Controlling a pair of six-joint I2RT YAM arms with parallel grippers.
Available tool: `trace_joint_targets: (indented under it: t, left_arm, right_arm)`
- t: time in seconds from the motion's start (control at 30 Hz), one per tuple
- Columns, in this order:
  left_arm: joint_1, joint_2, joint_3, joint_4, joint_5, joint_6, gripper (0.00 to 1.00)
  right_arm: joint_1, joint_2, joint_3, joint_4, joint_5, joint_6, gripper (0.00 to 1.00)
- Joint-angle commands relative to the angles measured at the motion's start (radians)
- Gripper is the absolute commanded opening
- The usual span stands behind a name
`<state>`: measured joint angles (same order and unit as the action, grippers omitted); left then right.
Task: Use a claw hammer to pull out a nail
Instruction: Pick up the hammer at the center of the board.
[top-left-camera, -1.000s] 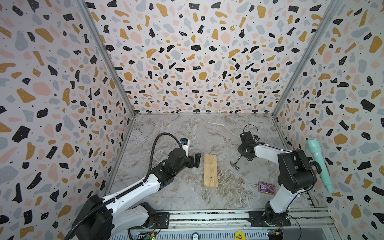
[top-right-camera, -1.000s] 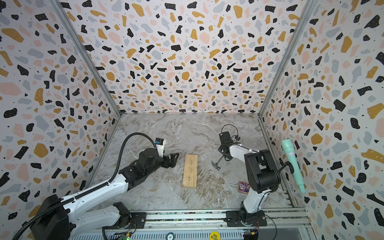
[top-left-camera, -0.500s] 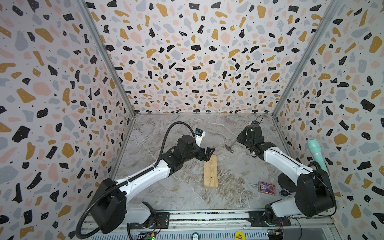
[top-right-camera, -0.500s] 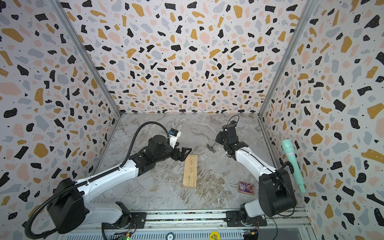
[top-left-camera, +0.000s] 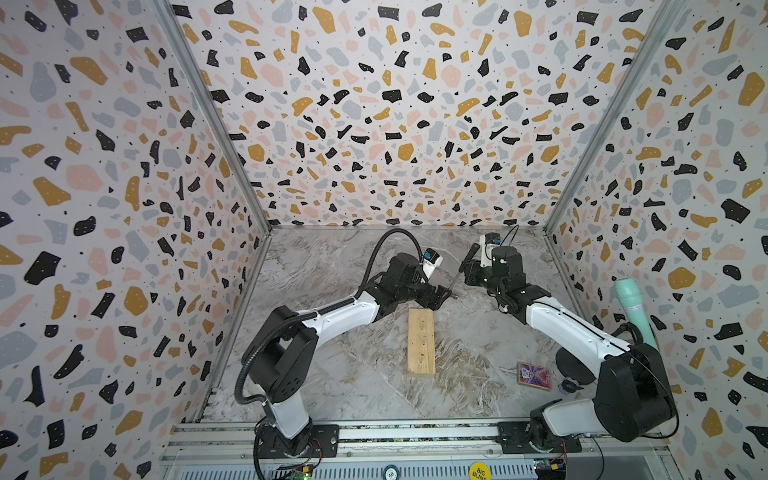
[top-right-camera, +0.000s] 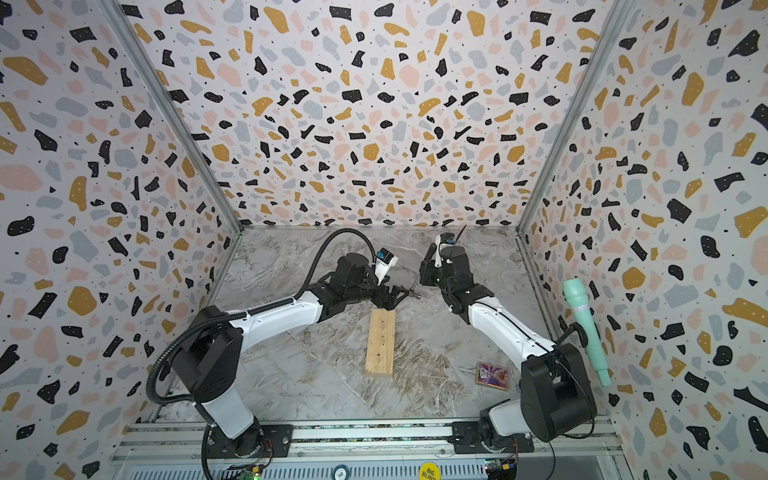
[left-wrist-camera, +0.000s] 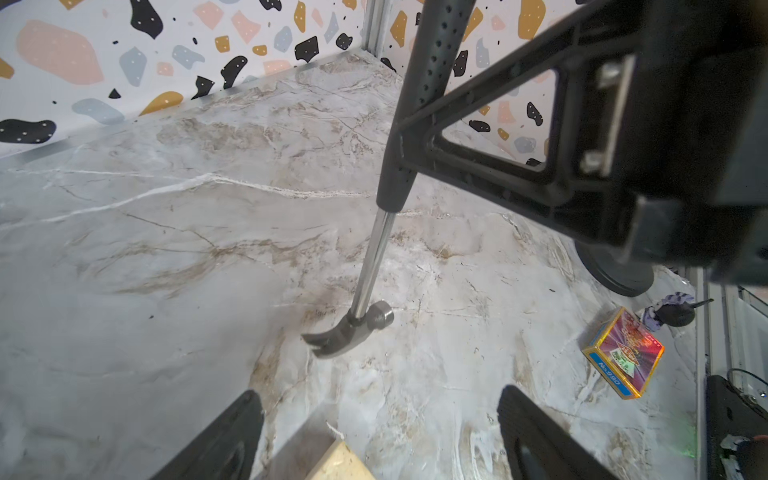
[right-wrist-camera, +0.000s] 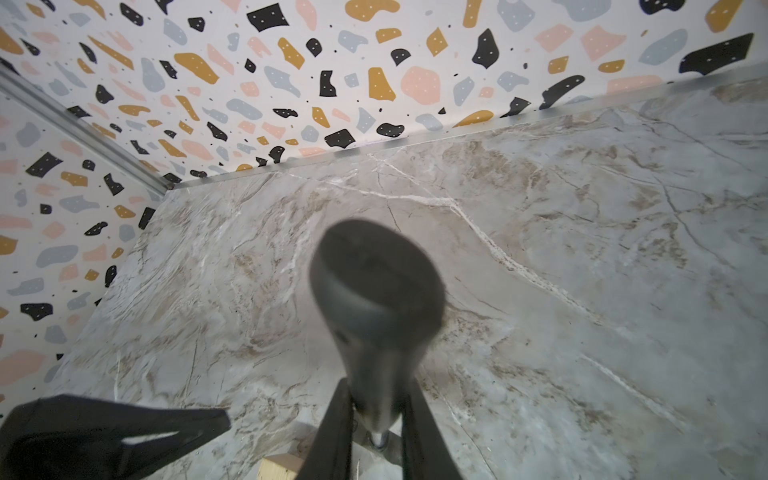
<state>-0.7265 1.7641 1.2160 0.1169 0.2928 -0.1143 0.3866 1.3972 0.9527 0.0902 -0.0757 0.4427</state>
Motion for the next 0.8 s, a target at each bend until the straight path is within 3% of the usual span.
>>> trace_joint_targets:
  t: [0.0, 0.3, 0.57, 0.77]
  left_arm:
    - [-0.005, 0.019, 0.059, 0.029, 0.044, 0.063, 0.90]
    - [-0.003, 0.085, 0.157, -0.038, 0.051, 0.128, 0.83]
    - [0.001, 0.097, 0.177, -0.047, 0.073, 0.129, 0.67]
    - [0.002, 0.082, 0.177, -0.051, 0.096, 0.114, 0.45]
  right_arm:
    - [0.006, -0.052, 0.042, 0.065, -0.087, -0.065, 0.00]
    - [0.004, -0.067, 0.097, 0.052, -0.213, -0.114, 0.00]
    - [-0.015, -0.090, 0.141, 0.020, -0.311, -0.151, 0.00]
    - [-0.038, -0.112, 0.138, 0.021, -0.350, -0.157, 0.00]
